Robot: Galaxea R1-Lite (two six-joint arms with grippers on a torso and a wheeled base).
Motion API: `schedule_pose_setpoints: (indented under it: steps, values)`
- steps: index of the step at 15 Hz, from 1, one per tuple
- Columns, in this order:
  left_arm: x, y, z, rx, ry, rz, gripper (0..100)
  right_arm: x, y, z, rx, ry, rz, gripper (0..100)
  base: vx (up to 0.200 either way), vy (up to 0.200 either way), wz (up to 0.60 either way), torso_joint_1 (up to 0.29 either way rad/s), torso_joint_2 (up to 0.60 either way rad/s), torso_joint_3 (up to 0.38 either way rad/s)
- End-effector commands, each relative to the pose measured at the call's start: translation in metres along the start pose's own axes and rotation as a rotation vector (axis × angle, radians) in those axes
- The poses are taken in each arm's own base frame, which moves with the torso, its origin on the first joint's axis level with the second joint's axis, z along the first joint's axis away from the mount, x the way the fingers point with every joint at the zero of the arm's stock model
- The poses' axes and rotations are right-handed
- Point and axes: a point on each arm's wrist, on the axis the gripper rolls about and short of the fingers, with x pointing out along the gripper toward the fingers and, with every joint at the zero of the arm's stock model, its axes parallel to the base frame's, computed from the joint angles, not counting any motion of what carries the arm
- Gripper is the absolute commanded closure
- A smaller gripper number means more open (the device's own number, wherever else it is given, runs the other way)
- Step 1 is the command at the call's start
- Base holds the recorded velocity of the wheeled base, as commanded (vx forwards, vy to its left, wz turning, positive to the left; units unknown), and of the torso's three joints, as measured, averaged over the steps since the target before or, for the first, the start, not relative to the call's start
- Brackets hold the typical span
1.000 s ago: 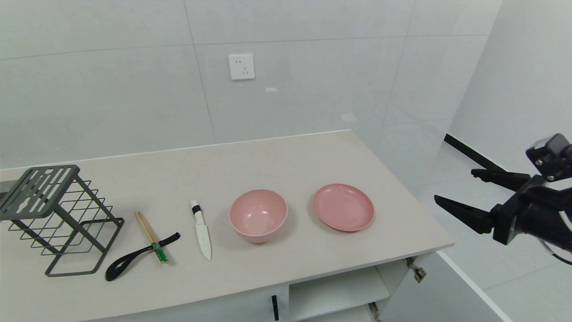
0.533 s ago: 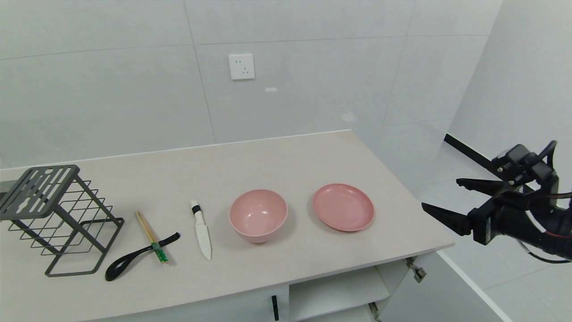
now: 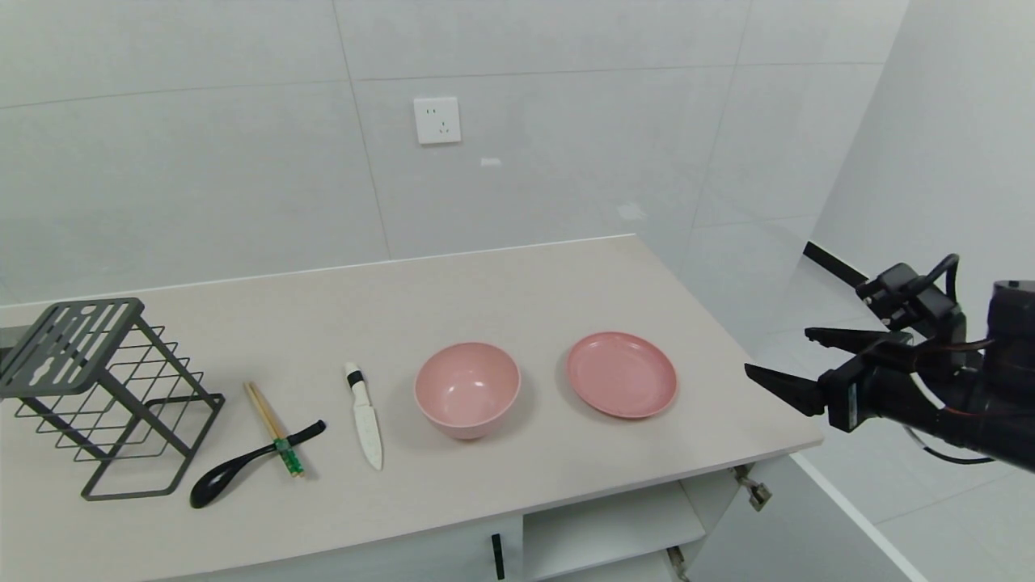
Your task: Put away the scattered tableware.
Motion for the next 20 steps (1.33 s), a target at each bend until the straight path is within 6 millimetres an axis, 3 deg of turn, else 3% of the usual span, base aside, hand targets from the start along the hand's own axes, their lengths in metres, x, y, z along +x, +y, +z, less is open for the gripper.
schedule_pose_setpoints:
  steps: [1, 8, 14, 20]
  values:
    - [0.000, 0.000, 0.000, 0.001, 0.002, -0.001, 0, 0.017, -0.003, -0.009, 0.023, 0.039, 0.007, 0, 0.000, 0.000, 0.00, 0.000, 0.00, 0.000]
    - [0.000, 0.000, 0.000, 0.002, 0.002, -0.001, 0, 0.066, -0.016, -0.010, 0.057, 0.070, 0.014, 0, 0.000, 0.000, 0.00, 0.000, 0.00, 0.000]
    - [0.000, 0.000, 0.000, 0.002, 0.002, -0.003, 0, 0.097, 0.002, -0.003, 0.127, 0.062, 0.034, 0, 0.000, 0.000, 0.00, 0.000, 0.00, 0.000]
    - [0.000, 0.000, 0.000, 0.001, 0.002, -0.003, 0, 0.124, -0.001, -0.021, 0.132, 0.082, 0.010, 0, 0.000, 0.000, 0.00, 0.000, 0.00, 0.000]
